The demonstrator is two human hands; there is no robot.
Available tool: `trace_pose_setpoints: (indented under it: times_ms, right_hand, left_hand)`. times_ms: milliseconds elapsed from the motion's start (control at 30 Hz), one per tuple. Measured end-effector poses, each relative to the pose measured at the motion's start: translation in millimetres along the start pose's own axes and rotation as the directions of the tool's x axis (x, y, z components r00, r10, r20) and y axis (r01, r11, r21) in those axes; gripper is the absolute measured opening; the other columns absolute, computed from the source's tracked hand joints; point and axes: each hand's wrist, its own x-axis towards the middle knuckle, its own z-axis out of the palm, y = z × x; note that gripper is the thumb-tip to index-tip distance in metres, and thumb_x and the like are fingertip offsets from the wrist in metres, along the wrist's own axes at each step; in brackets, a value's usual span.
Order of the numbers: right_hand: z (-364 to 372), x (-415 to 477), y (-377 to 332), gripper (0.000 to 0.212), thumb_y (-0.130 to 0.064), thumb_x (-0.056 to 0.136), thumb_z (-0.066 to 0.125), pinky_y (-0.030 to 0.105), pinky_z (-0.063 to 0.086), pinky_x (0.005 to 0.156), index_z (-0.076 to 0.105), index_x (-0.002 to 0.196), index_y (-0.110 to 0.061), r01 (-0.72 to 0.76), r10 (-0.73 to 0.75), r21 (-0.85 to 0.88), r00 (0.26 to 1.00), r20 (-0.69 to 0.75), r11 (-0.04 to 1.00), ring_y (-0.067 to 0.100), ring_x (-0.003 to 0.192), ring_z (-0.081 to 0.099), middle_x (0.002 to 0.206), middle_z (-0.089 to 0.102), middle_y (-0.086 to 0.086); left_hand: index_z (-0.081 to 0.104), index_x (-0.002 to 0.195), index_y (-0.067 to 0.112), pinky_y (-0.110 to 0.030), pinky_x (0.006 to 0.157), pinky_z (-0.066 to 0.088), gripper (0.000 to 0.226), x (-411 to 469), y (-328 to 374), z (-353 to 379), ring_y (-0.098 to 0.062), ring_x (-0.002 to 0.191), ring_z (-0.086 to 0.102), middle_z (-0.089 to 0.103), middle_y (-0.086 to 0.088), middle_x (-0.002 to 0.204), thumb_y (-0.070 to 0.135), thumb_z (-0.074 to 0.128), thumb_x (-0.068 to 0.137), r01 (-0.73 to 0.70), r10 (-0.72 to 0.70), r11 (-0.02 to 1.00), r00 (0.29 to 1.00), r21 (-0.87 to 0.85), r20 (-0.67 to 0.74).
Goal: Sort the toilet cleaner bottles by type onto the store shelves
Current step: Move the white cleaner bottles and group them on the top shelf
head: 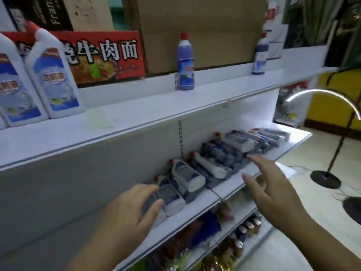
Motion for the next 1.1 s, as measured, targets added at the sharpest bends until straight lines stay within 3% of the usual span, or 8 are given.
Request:
trace_pose_setpoints:
  times_ms: [67,167,233,300,367,567,667,1100]
  right_hand:
    - [0.3,-53.4,49.4,0.049,-0.04,0.089,0.055,0.035,0.032,0.106,0.047,0.134,-0.021,-0.203,0.217,-0.137,0.971,0.099,0.97,0.019,0.131,0.038,0.14,0.046,0.002]
    - [-2.1,-127.3,101.8,0.047,-0.044,0.089,0.053,0.031,0.032,0.105,0.047,0.132,-0.025,-0.384,0.484,-0.352,0.833,0.267,0.854,0.016,0.129,0.041,0.14,0.046,-0.001]
    - [-8.3,-159.9,123.2,0.051,-0.054,0.089,0.046,0.034,0.031,0.108,0.04,0.135,-0.031,-0.433,0.618,-0.461,0.676,0.402,0.774,0.014,0.129,0.042,0.143,0.041,-0.007]
    - [-18.5,-175.3,133.1,0.054,-0.056,0.089,0.043,0.037,0.031,0.109,0.037,0.137,-0.032,-0.472,0.678,-0.487,0.529,0.511,0.735,0.014,0.128,0.043,0.144,0.039,-0.008]
    - [-29.7,-179.6,140.2,0.053,-0.056,0.089,0.043,0.033,0.034,0.106,0.037,0.137,-0.032,-0.486,0.677,-0.475,0.46,0.574,0.734,0.012,0.128,0.043,0.144,0.04,-0.008]
    - [-50.6,-166.0,154.6,0.049,-0.055,0.09,0.045,0.022,0.039,0.09,0.039,0.134,-0.036,-0.546,0.72,-0.474,0.465,0.515,0.691,0.006,0.102,0.048,0.134,0.049,-0.01]
    - [-47.6,-152.6,160.0,0.048,-0.055,0.089,0.045,0.022,0.04,0.091,0.041,0.133,-0.036,-0.572,0.75,-0.491,0.431,0.502,0.657,0.007,0.108,0.05,0.129,0.051,-0.011]
    - [-75.2,-96.4,240.3,0.048,-0.058,0.087,0.047,0.024,0.043,0.092,0.042,0.131,-0.04,-0.686,0.808,-0.432,0.452,0.378,0.585,0.004,0.106,0.054,0.126,0.053,-0.015]
  left_hand:
    - [0.042,0.136,0.037,-0.023,0.096,0.037,0.052,-14.8,5.1,61.9,-0.007,0.128,0.04,0.044,0.016,0.14,0.061,0.035,0.091,0.13,-0.126,0.992,0.942,0.008,0.311]
    - [0.037,0.141,0.033,-0.025,0.105,0.035,0.058,-38.9,33.2,123.0,-0.009,0.129,0.039,0.039,0.011,0.145,0.058,0.046,0.089,0.195,-0.122,0.98,0.726,-0.034,0.677]
    - [0.041,0.139,0.032,-0.022,0.102,0.036,0.055,-45.7,53.8,144.3,-0.008,0.125,0.043,0.042,0.009,0.141,0.054,0.051,0.089,0.222,-0.08,0.972,0.624,-0.078,0.777]
    - [0.044,0.136,0.031,-0.018,0.096,0.038,0.051,-43.6,74.2,155.8,-0.007,0.122,0.046,0.045,0.009,0.138,0.049,0.054,0.09,0.256,-0.052,0.958,0.601,-0.13,0.798]
    - [0.047,0.135,0.03,-0.019,0.094,0.037,0.048,-35.8,91.9,169.2,-0.008,0.125,0.046,0.049,0.008,0.138,0.046,0.054,0.09,0.22,-0.018,0.966,0.588,-0.138,0.809]
    - [0.045,0.132,0.037,-0.037,0.105,0.04,0.052,6.9,127.1,212.0,-0.016,0.126,0.049,0.054,0.006,0.136,0.056,0.051,0.084,0.118,0.097,0.976,0.527,-0.185,0.845]
    - [0.036,0.134,0.046,-0.046,0.105,0.04,0.06,32.7,136.0,229.8,-0.02,0.128,0.047,0.052,0.009,0.139,0.064,0.048,0.078,0.123,0.143,0.966,0.483,-0.228,0.864]
    - [0.041,0.137,0.035,-0.034,0.103,0.041,0.053,136.1,206.4,295.4,-0.015,0.123,0.049,0.05,0.006,0.14,0.053,0.049,0.088,-0.023,0.305,0.944,0.441,-0.329,0.844]
